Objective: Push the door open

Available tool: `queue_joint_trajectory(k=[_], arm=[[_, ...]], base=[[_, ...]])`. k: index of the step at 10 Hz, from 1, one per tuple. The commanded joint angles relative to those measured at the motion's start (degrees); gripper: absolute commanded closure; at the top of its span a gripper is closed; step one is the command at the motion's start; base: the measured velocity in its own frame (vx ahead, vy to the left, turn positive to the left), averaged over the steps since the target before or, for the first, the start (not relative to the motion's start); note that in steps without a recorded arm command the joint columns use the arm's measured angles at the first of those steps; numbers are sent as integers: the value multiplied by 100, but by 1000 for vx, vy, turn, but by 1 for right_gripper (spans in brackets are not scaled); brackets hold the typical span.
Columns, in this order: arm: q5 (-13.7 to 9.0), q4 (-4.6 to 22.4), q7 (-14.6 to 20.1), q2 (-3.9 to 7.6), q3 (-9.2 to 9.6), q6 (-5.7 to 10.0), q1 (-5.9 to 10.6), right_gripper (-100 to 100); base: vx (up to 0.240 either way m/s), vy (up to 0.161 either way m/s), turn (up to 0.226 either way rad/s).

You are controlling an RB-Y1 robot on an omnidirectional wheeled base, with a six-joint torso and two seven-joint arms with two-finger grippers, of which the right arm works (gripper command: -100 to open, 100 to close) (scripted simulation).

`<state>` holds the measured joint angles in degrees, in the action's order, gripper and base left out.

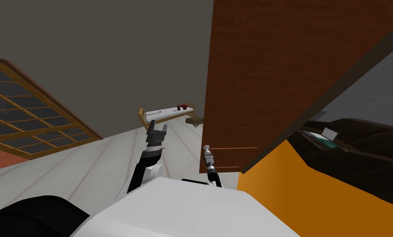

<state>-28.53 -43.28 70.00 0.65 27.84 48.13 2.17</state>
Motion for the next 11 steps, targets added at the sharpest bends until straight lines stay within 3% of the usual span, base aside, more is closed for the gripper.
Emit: queue_joint_trajectory(k=[1, 2, 5, 8, 10, 11], arm=[[-8, -22, 3, 11, -23, 34, 18, 100], [-52, 4, -35, 96, -98, -5, 18, 100], [-153, 6, -101, 160, -290, -9, 58, 100], [-266, 9, -173, 83, -502, -14, 104, 100], [-350, 11, -228, -86, -661, -18, 138, 100], [-311, 131, -189, -60, -581, -4, 152, 100]], base=[[0, 0, 0], [77, 70, -34], [171, 120, -63], [213, 121, -81], [226, 95, -83], [89, 42, -20]])
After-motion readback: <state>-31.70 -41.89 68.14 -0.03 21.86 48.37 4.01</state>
